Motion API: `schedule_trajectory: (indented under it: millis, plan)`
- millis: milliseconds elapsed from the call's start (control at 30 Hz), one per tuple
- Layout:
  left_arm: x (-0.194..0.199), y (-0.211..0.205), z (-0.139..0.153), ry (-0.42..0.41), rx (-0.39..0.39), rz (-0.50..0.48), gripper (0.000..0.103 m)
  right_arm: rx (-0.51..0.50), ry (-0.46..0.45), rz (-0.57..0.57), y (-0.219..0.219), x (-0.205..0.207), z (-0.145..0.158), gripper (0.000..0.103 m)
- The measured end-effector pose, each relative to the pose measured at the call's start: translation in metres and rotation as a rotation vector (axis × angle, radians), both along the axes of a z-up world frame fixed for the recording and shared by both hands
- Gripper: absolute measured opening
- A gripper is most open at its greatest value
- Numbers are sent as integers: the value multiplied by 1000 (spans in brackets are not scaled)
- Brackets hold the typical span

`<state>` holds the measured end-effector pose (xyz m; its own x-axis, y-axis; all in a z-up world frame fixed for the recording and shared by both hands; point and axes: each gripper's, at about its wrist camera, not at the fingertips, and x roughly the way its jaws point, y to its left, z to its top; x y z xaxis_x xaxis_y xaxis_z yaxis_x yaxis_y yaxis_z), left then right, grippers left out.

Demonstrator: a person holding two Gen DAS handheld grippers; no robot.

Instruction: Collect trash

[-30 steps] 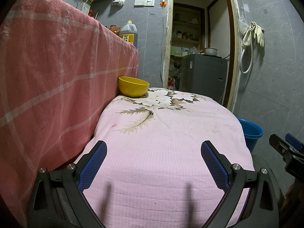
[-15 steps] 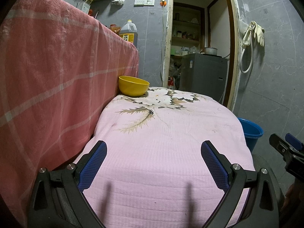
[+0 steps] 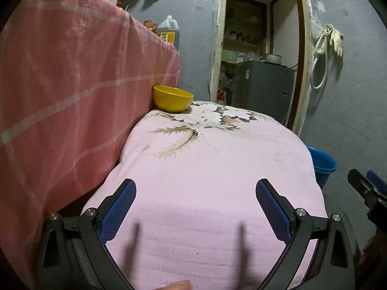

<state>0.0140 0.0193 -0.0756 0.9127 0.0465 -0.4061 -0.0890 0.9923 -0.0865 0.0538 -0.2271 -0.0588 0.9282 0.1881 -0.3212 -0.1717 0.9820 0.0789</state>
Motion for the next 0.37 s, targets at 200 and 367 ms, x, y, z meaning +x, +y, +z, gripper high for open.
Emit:
schedule_trajectory:
  millis: [200, 367]
  plan:
    - [-2, -1, 4, 3, 13, 0, 97, 0, 1, 0, 0, 0, 0, 103]
    - [-2, 0, 4, 2, 18, 0, 97, 0, 1, 0, 0, -1, -1, 103]
